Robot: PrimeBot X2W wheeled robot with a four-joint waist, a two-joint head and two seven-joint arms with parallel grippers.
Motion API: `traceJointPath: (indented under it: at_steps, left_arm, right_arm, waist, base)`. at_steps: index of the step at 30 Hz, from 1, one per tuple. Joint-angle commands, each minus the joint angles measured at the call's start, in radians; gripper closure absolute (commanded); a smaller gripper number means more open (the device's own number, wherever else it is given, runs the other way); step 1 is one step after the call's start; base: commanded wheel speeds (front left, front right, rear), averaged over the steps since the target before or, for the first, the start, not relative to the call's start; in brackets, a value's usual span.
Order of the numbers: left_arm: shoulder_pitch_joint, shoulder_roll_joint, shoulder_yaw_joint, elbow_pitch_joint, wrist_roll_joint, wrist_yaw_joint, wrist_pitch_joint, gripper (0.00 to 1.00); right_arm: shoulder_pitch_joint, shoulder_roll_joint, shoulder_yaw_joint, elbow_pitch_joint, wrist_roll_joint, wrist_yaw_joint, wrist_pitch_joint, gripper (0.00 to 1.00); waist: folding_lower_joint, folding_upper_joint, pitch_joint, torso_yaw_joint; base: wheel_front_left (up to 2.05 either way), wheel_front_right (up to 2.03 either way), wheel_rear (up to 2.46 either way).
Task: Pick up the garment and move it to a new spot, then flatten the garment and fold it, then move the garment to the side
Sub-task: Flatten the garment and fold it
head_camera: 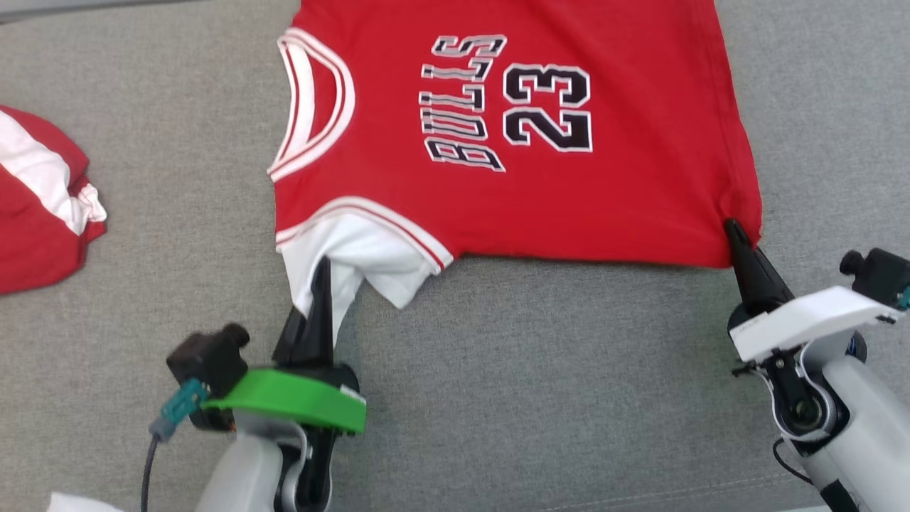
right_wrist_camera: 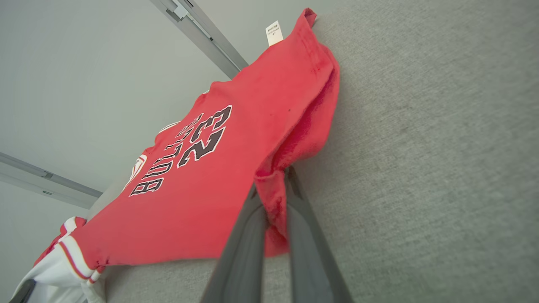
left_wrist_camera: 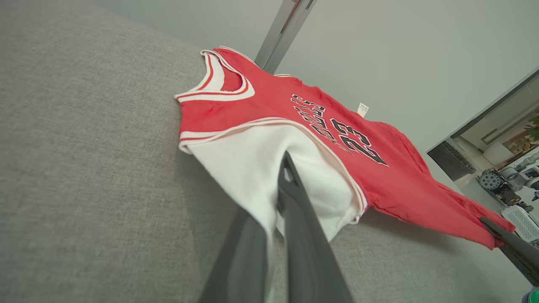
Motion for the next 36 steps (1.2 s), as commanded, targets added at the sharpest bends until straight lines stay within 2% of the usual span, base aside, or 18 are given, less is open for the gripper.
traceJointPath:
  at_steps: [1,9,16,27,36]
  left_arm:
    - [0.062,0.001,-0.001,-0.023,-0.003,0.007,-0.002,1.0]
    - [0.277,0.027,-0.048,-0.13,0.002,0.041,0.043,1.0]
    - [0.344,0.041,-0.074,-0.182,-0.011,0.056,0.09,1.0]
    - [0.25,0.056,-0.093,-0.101,-0.014,0.019,0.126,1.0]
    - [0.094,0.081,-0.09,-0.038,-0.028,-0.01,0.171,1.0]
  right_arm:
    - [0.048,-0.003,-0.018,-0.013,-0.006,0.0,-0.003,1.0]
    - [0.256,-0.025,-0.085,-0.063,-0.029,0.0,-0.002,1.0]
    - [0.362,-0.001,-0.145,-0.09,-0.056,0.0,0.024,1.0]
    - [0.324,0.075,-0.184,-0.087,-0.106,0.0,0.115,1.0]
    - [0.228,0.111,-0.238,-0.058,-0.087,0.0,0.237,1.0]
  waist:
    - [0.0001,-0.0001,-0.087,0.004]
    - [0.0001,-0.0001,-0.18,0.032]
    - [0.0001,-0.0001,-0.205,0.038]
    - [0.0001,-0.0001,-0.198,0.007]
    - [0.0001,-0.0001,-0.163,-0.02]
  base:
    - [0.0,0.0,0.0]
    - [0.0,0.0,0.0]
    - [0.0,0.0,0.0]
    - [0.0,0.0,0.0]
    - [0.0,0.0,0.0]
